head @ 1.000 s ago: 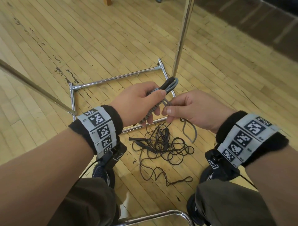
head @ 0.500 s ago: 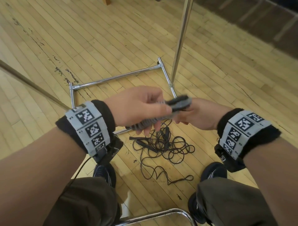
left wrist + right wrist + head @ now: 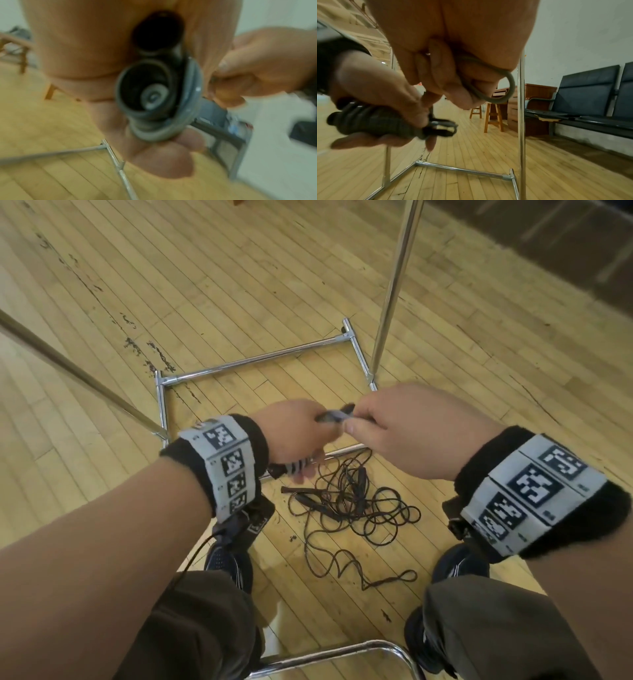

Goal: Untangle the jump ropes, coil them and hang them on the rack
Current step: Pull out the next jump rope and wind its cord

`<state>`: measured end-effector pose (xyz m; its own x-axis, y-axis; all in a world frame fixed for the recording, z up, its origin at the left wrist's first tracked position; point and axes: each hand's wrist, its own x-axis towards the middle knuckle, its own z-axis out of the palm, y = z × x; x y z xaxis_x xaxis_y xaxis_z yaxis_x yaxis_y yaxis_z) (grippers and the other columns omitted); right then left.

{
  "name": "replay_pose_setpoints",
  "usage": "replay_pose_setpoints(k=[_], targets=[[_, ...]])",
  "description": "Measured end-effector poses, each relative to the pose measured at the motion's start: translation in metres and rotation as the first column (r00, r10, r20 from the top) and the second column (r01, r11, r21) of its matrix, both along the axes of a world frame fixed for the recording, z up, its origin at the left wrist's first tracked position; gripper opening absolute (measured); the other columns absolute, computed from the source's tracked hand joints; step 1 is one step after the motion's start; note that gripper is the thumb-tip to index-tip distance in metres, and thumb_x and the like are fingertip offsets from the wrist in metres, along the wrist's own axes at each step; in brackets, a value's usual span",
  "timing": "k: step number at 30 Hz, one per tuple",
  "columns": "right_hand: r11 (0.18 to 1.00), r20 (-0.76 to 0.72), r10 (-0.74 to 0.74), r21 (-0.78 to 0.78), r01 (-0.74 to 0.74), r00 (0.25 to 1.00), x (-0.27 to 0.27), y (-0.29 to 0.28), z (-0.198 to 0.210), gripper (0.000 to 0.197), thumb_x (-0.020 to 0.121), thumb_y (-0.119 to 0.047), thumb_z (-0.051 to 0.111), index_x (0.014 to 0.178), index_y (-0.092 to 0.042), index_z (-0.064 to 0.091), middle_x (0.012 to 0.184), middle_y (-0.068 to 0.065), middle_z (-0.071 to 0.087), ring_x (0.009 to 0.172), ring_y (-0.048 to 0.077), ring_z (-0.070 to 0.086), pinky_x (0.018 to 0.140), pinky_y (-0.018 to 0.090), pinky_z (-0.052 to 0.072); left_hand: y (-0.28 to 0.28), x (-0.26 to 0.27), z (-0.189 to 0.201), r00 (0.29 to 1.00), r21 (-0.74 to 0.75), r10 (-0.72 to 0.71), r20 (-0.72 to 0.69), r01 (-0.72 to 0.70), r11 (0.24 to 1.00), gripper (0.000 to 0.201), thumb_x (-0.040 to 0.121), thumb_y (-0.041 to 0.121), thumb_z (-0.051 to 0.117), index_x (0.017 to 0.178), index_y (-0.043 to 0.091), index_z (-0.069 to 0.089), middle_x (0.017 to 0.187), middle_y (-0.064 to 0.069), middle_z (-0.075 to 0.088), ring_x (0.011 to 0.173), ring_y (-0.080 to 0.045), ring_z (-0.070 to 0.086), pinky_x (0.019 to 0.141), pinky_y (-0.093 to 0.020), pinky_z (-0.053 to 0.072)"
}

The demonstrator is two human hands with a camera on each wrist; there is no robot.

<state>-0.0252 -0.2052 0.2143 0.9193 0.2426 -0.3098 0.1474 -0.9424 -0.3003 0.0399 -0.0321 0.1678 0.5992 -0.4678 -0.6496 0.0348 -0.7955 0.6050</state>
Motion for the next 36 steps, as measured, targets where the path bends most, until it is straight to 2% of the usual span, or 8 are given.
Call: replay_pose_setpoints(k=[4,8,12,17,20,24,28,36], targets=[[0.987,-0.09,-0.111,0.104,0.12,0.99,-0.002,-0.009,-0.008,0.028,0.11,-0.036,0.038,0.095,-0.023,0.059,0.074,-0.003,0.058,0.067,0.015,0.054,0.055,0.031,0.035,0.005,0.009,0.001,0.936,-0.285,0.246,-0.253,-0.315,0.905,0.03,0.107,0.026,0.059,0.122,0.0,0.059,0.089,-0.012,0.072,0.069,-0.032,0.073,0.071,-0.05,0.065],[0.973,-0.161,-0.143,0.155,0.168,0.976,-0.005,-0.022,-0.016,0.027,0.109,-0.032,0.04,0.094,-0.023,0.059,0.073,-0.003,0.057,0.064,0.014,0.052,0.055,0.031,0.035,0.005,0.005,0.0,0.859,-0.497,0.114,-0.499,-0.391,0.775,0.032,0.106,0.023,0.059,0.127,0.0,0.057,0.092,-0.012,0.066,0.071,-0.028,0.065,0.071,-0.045,0.058],[0.964,-0.215,-0.137,0.197,0.18,0.967,-0.007,-0.029,-0.021,0.027,0.109,-0.034,0.041,0.091,-0.028,0.06,0.069,-0.007,0.056,0.059,0.004,0.049,0.056,0.025,0.034,0.0,0.007,0.001,0.821,-0.523,0.1,-0.563,-0.447,0.726,0.047,0.099,0.042,0.063,0.124,0.002,0.062,0.087,-0.01,0.065,0.066,-0.024,0.063,0.059,-0.035,0.057],[0.942,-0.287,-0.149,0.249,0.224,0.946,-0.008,-0.036,-0.031,0.026,0.108,-0.036,0.042,0.09,-0.031,0.061,0.069,-0.004,0.066,0.054,0.001,0.059,0.059,0.026,0.048,-0.006,0.003,-0.004,0.888,-0.541,0.114,-0.445,-0.368,0.757,0.067,0.094,0.065,0.06,0.117,0.002,0.065,0.077,-0.011,0.064,0.057,-0.025,0.06,0.055,-0.032,0.054],[0.954,-0.308,-0.167,0.19,0.233,0.937,-0.007,-0.042,-0.035,0.025,0.108,-0.034,0.046,0.088,-0.031,0.061,0.076,-0.004,0.069,0.065,0.007,0.066,0.063,0.027,0.054,-0.005,0.002,0.0,0.919,-0.52,-0.091,-0.384,-0.133,0.844,0.064,0.091,0.066,0.063,0.108,0.005,0.069,0.077,-0.012,0.067,0.057,-0.025,0.063,0.055,-0.031,0.055],[0.991,-0.349,-0.058,0.09,0.095,0.935,-0.004,-0.037,-0.035,0.023,0.1,-0.015,0.061,0.088,-0.035,0.06,0.088,-0.007,0.067,0.08,0.013,0.065,0.068,0.027,0.055,-0.012,-0.018,0.001,0.849,-0.401,-0.365,-0.382,0.204,0.893,0.035,0.095,0.062,0.063,0.088,0.03,0.073,0.075,-0.005,0.071,0.06,-0.023,0.068,0.058,-0.031,0.058],[0.998,-0.289,-0.019,0.05,0.035,0.957,0.001,-0.019,-0.028,0.01,0.101,-0.027,0.061,0.103,-0.03,0.071,0.09,-0.015,0.065,0.086,0.007,0.061,0.075,0.029,0.052,-0.017,-0.031,-0.006,0.842,-0.235,-0.44,-0.312,0.381,0.894,0.041,0.098,0.056,0.065,0.107,0.016,0.064,0.082,-0.011,0.075,0.066,-0.026,0.073,0.061,-0.033,0.062],[0.998,-0.078,-0.043,-0.058,0.038,0.996,0.006,0.0,-0.01,0.007,0.1,-0.023,0.054,0.101,-0.03,0.054,0.081,-0.011,0.052,0.07,0.004,0.048,0.053,0.026,0.03,-0.01,-0.022,-0.01,0.983,-0.074,-0.173,-0.069,0.168,0.983,0.015,0.106,0.043,0.058,0.12,0.041,0.052,0.081,0.002,0.08,0.062,-0.022,0.078,0.054,-0.029,0.062]])
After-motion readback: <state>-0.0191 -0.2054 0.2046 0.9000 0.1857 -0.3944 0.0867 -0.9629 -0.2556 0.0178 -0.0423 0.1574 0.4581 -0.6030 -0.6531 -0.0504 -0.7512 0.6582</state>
